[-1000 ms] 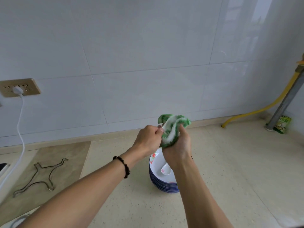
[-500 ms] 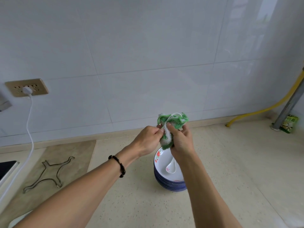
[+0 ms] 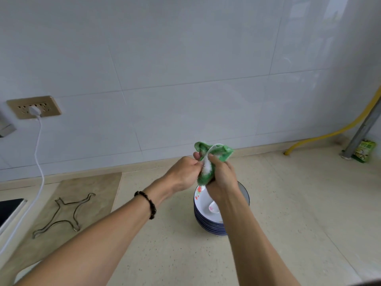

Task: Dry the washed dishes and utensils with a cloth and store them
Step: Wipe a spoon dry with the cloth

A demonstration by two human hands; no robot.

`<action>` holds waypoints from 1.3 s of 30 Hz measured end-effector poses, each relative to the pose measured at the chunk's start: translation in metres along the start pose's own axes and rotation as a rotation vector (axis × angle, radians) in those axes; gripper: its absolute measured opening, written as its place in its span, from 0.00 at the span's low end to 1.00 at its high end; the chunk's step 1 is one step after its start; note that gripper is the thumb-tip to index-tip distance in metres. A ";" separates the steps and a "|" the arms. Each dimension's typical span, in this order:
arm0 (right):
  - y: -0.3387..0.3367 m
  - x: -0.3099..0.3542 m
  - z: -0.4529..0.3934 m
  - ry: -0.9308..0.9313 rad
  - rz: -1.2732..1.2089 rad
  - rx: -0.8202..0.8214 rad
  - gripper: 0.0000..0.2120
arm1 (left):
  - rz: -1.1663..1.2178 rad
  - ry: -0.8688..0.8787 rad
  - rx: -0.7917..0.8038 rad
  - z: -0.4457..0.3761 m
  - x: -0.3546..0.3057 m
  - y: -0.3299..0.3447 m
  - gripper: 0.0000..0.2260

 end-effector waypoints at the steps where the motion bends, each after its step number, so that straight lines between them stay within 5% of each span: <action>1: -0.004 0.008 0.000 -0.051 0.140 0.032 0.11 | -0.045 0.013 0.040 0.001 0.000 -0.005 0.21; 4: -0.011 0.034 -0.001 -0.197 0.581 0.148 0.11 | -0.301 0.074 0.099 0.002 -0.003 -0.021 0.19; 9: 0.003 0.045 0.000 -0.492 1.700 0.210 0.06 | -0.854 0.180 0.073 0.003 -0.008 -0.038 0.21; 14: 0.021 0.024 0.021 -0.817 2.069 0.548 0.16 | -1.115 0.386 0.027 0.007 -0.018 -0.036 0.14; 17: 0.017 0.033 0.023 -0.791 1.915 0.579 0.17 | -1.047 0.425 0.023 0.011 -0.015 -0.034 0.15; 23: 0.005 0.064 0.022 -0.524 1.399 0.157 0.18 | -0.479 0.309 -0.045 0.009 -0.002 -0.041 0.19; 28: 0.001 0.033 0.019 -0.245 0.380 -0.197 0.07 | -0.130 0.206 -0.119 0.009 -0.007 -0.024 0.21; 31: 0.018 0.006 0.016 -0.003 -0.010 -0.094 0.09 | -0.001 0.110 -0.116 0.007 -0.002 -0.015 0.24; 37: 0.011 0.032 0.013 0.035 0.473 0.195 0.07 | -0.265 0.132 0.027 0.013 -0.004 -0.041 0.20; 39: 0.010 0.050 0.009 -0.081 0.866 0.240 0.12 | -0.482 0.185 0.037 0.016 -0.011 -0.048 0.20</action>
Point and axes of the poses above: each hand's wrist, its own z-axis away from the middle knuckle, its own y-axis out of the palm, x = y × z, the point moved 5 cm from there along -z, towards the middle knuckle, and after that the axes turned 4 degrees about z, right-handed, at the moved point
